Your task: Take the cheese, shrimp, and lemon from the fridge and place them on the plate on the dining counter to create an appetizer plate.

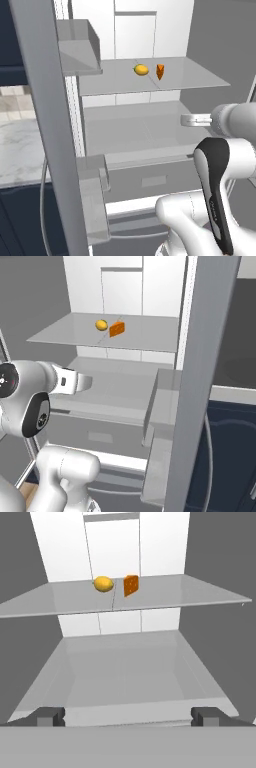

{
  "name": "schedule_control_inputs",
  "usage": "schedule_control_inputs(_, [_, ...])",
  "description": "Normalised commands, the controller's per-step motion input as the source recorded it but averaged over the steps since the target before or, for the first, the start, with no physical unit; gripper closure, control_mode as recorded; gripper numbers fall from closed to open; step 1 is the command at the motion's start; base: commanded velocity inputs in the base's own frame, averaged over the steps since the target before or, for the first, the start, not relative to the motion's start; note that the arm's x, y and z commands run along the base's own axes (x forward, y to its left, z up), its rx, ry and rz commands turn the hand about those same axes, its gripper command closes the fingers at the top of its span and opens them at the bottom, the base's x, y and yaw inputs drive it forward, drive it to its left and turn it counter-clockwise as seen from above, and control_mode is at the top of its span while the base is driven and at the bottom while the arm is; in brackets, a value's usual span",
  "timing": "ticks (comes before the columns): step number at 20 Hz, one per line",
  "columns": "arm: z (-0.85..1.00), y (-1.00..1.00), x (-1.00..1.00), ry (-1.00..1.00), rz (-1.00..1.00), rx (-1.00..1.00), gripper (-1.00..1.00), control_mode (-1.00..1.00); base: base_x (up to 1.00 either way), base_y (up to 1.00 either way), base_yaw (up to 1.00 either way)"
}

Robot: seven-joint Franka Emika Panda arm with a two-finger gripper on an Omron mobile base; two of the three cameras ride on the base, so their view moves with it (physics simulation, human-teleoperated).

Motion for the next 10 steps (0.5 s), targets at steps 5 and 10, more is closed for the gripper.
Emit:
schedule_control_inputs(5, [0.00, 0.00, 0.00, 0.00, 0.00, 0.00, -1.00, -1.00, 0.24, 0.03, -0.02])
schedule_control_inputs(10, [0.16, 0.00, 0.00, 0.01, 0.00, -0.02, -1.00, -1.00, 0.00, 0.00, 0.00])
